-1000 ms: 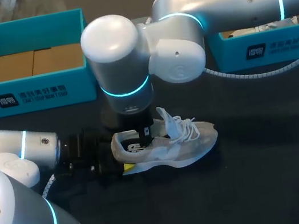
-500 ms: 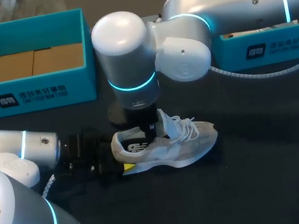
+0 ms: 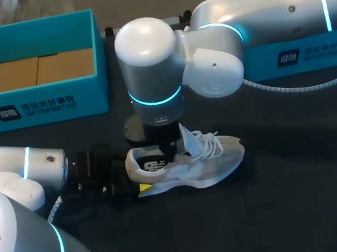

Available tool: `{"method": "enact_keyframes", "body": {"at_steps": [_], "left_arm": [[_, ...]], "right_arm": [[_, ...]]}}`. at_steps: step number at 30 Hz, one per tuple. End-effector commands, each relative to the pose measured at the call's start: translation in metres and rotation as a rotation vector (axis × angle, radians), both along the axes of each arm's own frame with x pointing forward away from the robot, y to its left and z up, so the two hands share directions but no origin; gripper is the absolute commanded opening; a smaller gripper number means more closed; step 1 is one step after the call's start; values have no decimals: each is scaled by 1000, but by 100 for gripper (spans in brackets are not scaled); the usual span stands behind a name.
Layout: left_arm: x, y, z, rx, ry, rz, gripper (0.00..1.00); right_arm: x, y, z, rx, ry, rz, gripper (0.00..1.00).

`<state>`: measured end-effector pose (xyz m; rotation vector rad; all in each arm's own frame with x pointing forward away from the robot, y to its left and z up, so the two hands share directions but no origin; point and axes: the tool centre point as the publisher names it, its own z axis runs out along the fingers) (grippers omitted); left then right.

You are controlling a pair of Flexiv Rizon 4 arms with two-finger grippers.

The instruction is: Take the shoe out of the shoebox, open the shoe tongue, remove and reinsert the insole, then place the shoe into the shoebox

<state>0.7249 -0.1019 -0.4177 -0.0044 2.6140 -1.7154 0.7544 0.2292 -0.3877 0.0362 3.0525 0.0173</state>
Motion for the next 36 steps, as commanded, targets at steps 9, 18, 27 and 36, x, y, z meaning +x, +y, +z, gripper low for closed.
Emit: {"method": "enact_keyframes", "body": {"at_steps": [9, 18, 27, 36], "left_arm": [[0, 0, 0, 4, 0, -1, 0], [0, 0, 0, 4, 0, -1, 0], [0, 0, 0, 4, 0, -1, 0], [0, 0, 0, 4, 0, -1, 0]], "right_arm": [[1, 8, -30, 57, 70, 34, 34], [-17, 13, -46, 77, 141, 19, 0], [-31, -2, -33, 56, 148, -35, 0], [-37, -27, 8, 7, 102, -67, 0]]}}
